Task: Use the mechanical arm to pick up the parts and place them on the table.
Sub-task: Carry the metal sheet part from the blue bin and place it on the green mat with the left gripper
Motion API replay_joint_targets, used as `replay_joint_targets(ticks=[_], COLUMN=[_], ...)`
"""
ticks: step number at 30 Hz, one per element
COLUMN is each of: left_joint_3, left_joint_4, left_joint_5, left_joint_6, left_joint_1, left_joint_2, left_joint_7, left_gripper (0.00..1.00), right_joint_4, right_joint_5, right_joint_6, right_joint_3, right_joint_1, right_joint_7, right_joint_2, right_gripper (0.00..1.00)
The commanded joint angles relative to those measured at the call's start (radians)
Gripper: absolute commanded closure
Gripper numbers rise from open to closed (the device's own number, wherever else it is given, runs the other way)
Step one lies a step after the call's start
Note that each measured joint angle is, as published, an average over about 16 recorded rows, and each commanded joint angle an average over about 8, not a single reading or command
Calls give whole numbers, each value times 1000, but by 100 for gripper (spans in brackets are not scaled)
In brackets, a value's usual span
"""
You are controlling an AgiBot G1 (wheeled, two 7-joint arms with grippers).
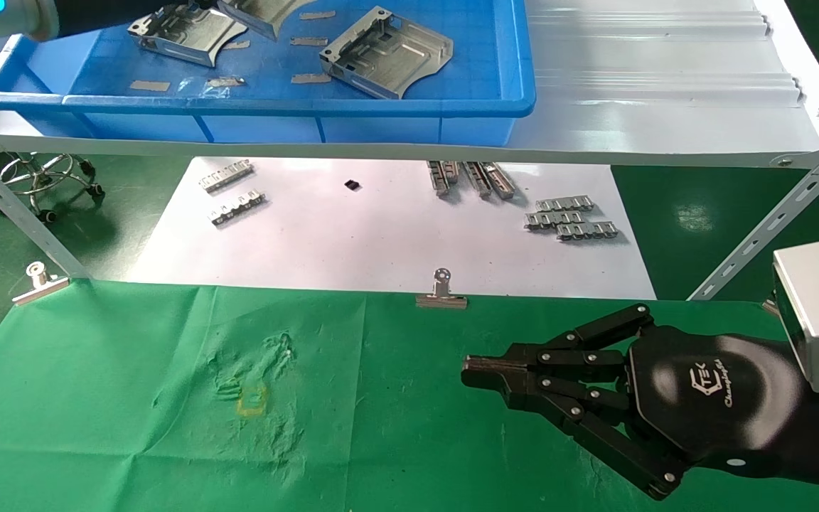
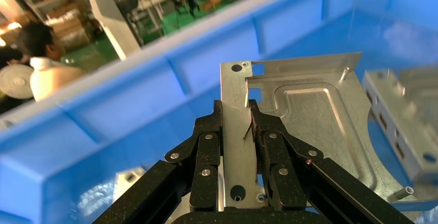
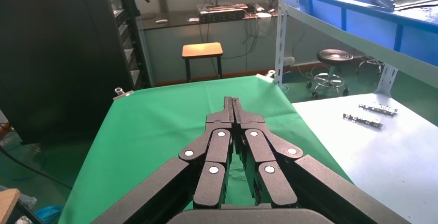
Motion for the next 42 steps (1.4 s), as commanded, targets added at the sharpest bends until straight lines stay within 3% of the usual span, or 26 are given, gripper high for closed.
replay_joint_targets(ticks=[1, 14, 23, 34, 42], left_joint_3=[-12, -47, -52, 67, 135], left_joint_4=[-11, -73, -190, -607, -668], left_joint_5=[-17, -87, -138, -322, -275], left_joint_6=[7, 451, 699, 712, 656], left_joint_1=[-6, 15, 114, 399, 504], left_joint_2=[-12, -155, -253, -431, -487], left_joint_7=[16, 54, 123, 182, 328], left_gripper=[100, 100, 100, 100, 100], right_joint_4=[0, 0, 0, 0, 0], right_joint_5=[0, 0, 0, 0, 0], right_joint_6=[0, 0, 0, 0, 0], right_joint_3=[0, 0, 0, 0, 0], right_joint_1=[0, 0, 0, 0, 0], right_joint_7=[0, 0, 0, 0, 0], right_joint_2=[0, 0, 0, 0, 0], right_gripper=[100, 100, 100, 100, 100])
